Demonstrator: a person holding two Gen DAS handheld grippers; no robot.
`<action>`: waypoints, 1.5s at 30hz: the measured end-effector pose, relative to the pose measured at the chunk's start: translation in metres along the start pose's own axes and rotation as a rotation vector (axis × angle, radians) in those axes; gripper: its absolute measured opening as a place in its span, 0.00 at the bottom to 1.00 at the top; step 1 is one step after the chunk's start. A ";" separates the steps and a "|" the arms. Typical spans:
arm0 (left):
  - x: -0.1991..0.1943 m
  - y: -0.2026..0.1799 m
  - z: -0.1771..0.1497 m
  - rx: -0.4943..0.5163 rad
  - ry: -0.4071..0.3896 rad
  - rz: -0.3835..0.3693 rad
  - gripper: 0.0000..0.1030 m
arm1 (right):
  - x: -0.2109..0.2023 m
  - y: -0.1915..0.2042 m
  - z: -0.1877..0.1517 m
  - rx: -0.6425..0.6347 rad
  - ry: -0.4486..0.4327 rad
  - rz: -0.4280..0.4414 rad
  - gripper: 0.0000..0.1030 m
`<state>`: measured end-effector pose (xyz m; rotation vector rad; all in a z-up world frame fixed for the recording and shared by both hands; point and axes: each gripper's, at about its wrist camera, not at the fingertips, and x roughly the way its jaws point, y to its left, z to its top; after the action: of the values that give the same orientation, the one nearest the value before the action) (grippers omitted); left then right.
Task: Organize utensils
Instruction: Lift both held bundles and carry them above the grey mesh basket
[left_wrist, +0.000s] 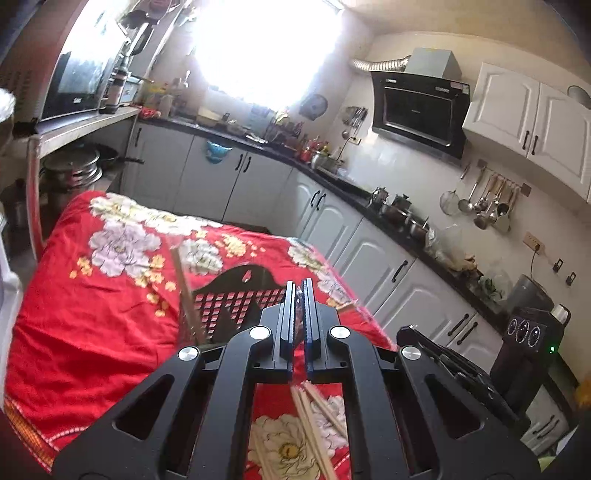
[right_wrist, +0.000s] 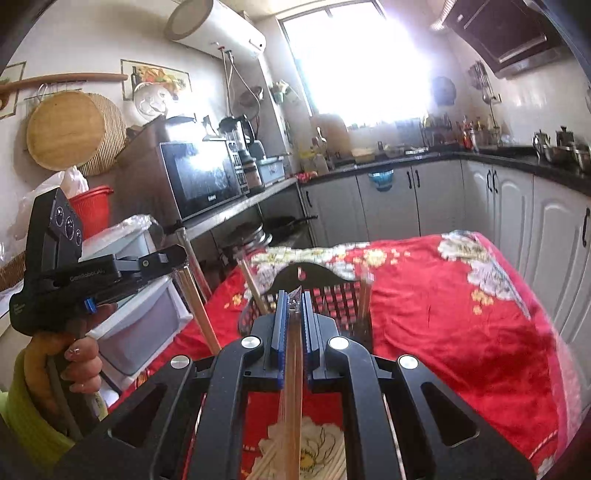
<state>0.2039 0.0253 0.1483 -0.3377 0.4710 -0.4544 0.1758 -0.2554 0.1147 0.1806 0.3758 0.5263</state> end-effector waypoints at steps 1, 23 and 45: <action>0.000 -0.002 0.004 0.002 -0.005 -0.007 0.01 | 0.001 0.001 0.006 -0.009 -0.015 -0.001 0.07; 0.023 -0.025 0.072 0.029 -0.097 -0.054 0.01 | 0.033 0.006 0.093 -0.111 -0.232 -0.047 0.07; 0.074 0.007 0.078 -0.023 -0.104 -0.027 0.01 | 0.105 -0.004 0.110 -0.143 -0.374 -0.116 0.07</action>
<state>0.3042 0.0104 0.1841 -0.3880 0.3705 -0.4559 0.3047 -0.2117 0.1823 0.1150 -0.0165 0.3920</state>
